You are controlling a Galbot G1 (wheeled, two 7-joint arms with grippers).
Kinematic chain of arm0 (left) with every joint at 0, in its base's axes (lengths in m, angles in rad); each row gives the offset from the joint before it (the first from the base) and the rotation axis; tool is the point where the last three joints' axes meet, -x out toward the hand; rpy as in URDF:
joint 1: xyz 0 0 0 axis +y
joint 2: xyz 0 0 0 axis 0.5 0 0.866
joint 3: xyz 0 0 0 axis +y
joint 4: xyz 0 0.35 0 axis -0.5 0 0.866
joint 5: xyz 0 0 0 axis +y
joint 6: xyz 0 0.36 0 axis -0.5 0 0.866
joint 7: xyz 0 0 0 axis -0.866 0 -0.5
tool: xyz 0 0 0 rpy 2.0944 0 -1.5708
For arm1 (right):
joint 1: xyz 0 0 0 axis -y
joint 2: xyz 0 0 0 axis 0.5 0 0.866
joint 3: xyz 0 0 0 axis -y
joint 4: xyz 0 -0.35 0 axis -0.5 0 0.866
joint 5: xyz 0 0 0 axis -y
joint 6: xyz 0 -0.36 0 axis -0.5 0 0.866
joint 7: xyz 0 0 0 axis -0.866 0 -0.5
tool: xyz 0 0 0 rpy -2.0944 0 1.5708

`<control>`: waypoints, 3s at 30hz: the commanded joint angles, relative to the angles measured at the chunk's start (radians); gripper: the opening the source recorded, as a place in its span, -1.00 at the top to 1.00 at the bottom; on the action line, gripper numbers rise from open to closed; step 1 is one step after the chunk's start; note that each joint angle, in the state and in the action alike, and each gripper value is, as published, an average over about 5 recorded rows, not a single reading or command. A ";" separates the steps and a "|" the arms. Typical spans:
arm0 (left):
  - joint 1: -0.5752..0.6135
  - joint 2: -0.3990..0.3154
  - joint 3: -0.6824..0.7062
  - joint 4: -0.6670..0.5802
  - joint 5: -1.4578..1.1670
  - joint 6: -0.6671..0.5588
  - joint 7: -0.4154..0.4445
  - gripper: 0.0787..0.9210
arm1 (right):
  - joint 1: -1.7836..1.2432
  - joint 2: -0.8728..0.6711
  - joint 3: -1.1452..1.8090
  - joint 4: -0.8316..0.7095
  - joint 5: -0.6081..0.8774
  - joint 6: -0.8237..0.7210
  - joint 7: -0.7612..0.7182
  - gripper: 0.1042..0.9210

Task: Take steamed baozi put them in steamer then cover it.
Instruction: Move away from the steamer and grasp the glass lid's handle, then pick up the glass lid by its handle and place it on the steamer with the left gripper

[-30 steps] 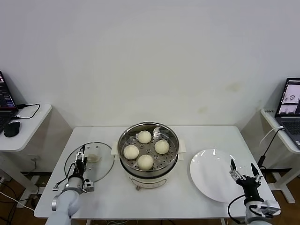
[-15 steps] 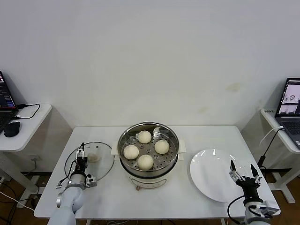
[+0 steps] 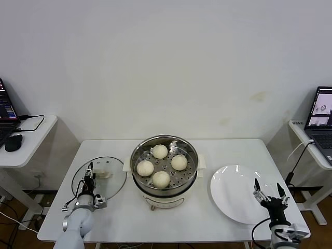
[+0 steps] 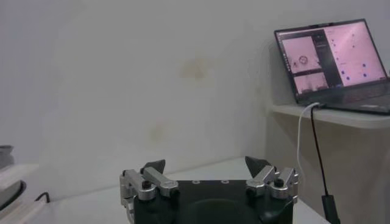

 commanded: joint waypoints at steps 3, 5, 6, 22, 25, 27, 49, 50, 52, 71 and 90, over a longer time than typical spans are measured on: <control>-0.006 0.000 0.003 0.014 -0.005 -0.008 0.002 0.13 | -0.005 0.002 0.000 0.004 -0.003 0.002 -0.001 -0.76; -0.005 0.000 0.003 0.016 -0.005 -0.012 0.002 0.27 | -0.007 0.003 -0.001 0.004 -0.005 0.003 -0.002 -0.76; -0.005 0.000 0.003 0.016 -0.005 -0.014 0.001 0.33 | -0.007 0.003 -0.001 0.005 -0.005 0.003 -0.002 -0.76; 0.122 0.006 -0.038 -0.295 -0.054 0.031 0.072 0.87 | -0.003 0.003 -0.003 0.032 -0.008 -0.009 -0.006 -0.76; 0.160 -0.002 -0.056 -0.383 -0.052 0.054 0.091 0.87 | 0.000 0.005 -0.005 0.041 -0.006 -0.013 -0.006 -0.76; 0.186 -0.006 -0.064 -0.440 -0.057 0.060 0.106 0.87 | 0.002 0.006 -0.008 0.045 -0.004 -0.014 -0.006 -0.76; 0.270 0.073 -0.124 -0.636 0.116 0.320 0.190 0.87 | 0.006 0.006 -0.026 0.071 0.009 -0.017 -0.008 -0.76; 0.267 0.078 -0.126 -0.651 0.116 0.329 0.205 0.87 | 0.007 0.007 -0.026 0.071 0.009 -0.018 -0.008 -0.76; 0.259 0.082 -0.123 -0.694 0.124 0.356 0.248 0.87 | 0.008 0.008 -0.026 0.071 0.006 -0.021 -0.008 -0.76; 0.154 -0.093 0.164 -0.929 0.279 0.458 0.508 0.87 | -0.001 0.096 -0.027 0.107 -0.092 -0.024 -0.010 -0.76; -0.075 -0.242 0.476 -0.713 0.321 0.475 0.599 0.87 | -0.011 0.208 0.004 0.102 -0.209 0.011 -0.010 -0.76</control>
